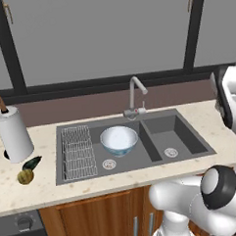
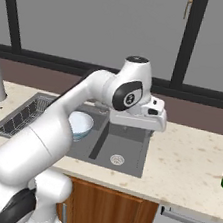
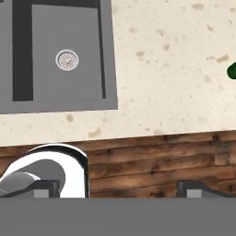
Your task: Remove the squash and eggplant from the sink. Then move the bowl and cup from the counter to the sink for washing.
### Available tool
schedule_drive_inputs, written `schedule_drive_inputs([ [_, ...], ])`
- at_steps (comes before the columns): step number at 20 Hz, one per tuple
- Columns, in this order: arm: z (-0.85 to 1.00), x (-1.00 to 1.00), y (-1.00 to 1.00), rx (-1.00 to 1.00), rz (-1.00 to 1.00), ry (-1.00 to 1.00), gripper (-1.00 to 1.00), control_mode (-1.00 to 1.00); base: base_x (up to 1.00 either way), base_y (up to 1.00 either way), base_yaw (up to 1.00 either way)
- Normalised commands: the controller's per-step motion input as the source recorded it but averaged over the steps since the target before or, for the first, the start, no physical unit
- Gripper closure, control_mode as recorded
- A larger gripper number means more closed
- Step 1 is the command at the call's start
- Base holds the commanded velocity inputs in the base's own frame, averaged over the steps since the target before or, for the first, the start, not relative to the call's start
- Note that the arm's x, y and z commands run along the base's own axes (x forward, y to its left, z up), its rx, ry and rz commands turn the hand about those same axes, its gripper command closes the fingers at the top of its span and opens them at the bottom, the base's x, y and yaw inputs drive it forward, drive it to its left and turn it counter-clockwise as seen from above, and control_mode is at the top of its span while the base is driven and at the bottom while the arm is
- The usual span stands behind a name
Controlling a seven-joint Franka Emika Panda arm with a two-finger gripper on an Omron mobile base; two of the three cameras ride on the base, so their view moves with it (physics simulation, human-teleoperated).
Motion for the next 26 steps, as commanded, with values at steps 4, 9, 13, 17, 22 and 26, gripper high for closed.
schedule_drive_inputs([
  [4,-0.02,0.17,-0.19,0.00,-0.04,-0.03,-1.00,-1.00,0.00,0.00,0.00],
  [9,-0.03,0.16,-0.19,0.00,-0.05,-0.05,-1.00,-1.00,0.00,0.00,0.00],
  [13,-0.03,0.14,-0.20,0.00,-0.05,-0.09,-1.00,-1.00,0.00,0.00,0.00],
  [17,-0.03,0.13,-0.23,0.00,-0.05,-0.02,-1.00,-1.00,0.00,0.00,0.00],
  [22,0.00,0.13,-0.21,0.00,-0.06,0.00,-1.00,-1.00,0.00,0.00,0.00],
  [26,0.00,0.10,-0.27,0.00,-0.05,0.00,-1.00,-1.00,0.00,0.00,0.00],
])
